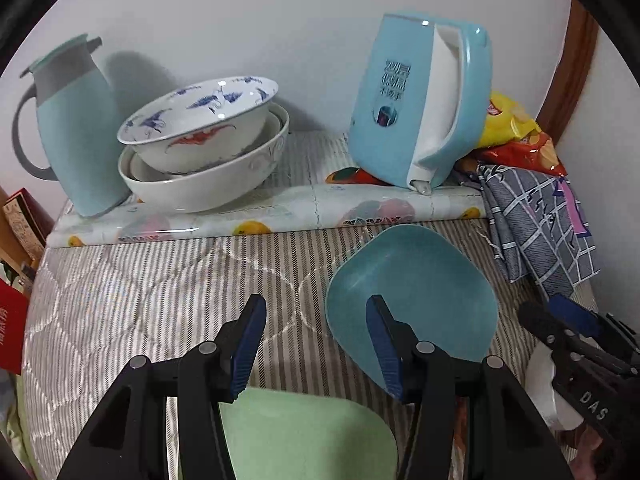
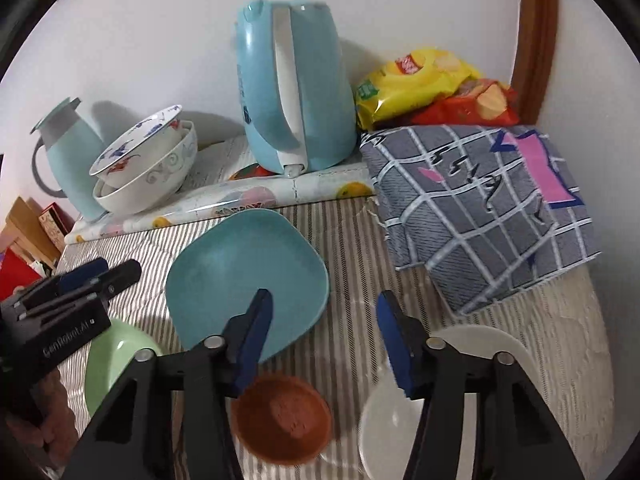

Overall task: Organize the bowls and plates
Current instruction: 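Move both grippers to the light-blue plate rim and close them on it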

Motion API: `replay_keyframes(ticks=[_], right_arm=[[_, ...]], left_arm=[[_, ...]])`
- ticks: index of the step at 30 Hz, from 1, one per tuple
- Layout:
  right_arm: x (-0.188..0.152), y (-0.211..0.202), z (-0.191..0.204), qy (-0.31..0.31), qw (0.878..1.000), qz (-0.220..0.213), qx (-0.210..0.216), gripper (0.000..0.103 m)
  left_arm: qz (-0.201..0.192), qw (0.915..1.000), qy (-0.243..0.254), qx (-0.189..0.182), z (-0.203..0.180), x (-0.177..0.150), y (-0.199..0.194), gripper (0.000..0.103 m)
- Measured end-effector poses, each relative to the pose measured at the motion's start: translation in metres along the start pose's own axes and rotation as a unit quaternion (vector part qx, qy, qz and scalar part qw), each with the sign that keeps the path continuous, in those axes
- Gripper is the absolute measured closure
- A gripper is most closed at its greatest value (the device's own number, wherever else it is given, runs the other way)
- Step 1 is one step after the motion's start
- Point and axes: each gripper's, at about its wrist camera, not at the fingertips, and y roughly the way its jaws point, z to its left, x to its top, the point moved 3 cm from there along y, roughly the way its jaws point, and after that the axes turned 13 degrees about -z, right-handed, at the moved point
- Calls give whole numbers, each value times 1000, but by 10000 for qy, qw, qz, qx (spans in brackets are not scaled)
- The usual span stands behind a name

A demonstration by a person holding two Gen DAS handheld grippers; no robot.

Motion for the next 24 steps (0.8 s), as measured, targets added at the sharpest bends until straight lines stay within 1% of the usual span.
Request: replay_keyframes(ticks=[6,8,10,14,15,17,18,20,22,24], right_arm=[[-4,24,1,42,9997,229,-82,52],[-4,28,3,76,9996,267,-12,52],[-4,34,4,35,9994,319,-101,52],[-6,47,6,-43,9987,457,-234,52],[-7,49,7,-70,9986,469,-228,52],[-8,53,9,-151,9983,513,-219,52],[-9,56,9,-171,9981,543,-235,54],[-11,62,10,-168,9975,630,-265,60],[-14,67,9,-138,9969,732,-268,71],[-16,72,11,-196,9963,799,-251,76]], left_arm=[[179,9998,46,-94,-1,-1,22,53],[225,9997,27,-128,-1,-1,28,53],[277,9994,22,-198,-3,-1,34,53],[345,9991,78,-222,-5,-4,45,54],[364,9991,77,-222,-5,-4,48,57],[429,9988,61,-248,-5,-6,53,60],[456,9986,53,-261,-6,-6,56,61],[519,9982,51,-286,-7,-8,60,67],[634,9975,37,-322,-9,-10,66,72],[761,9965,52,-352,-13,-14,72,86]])
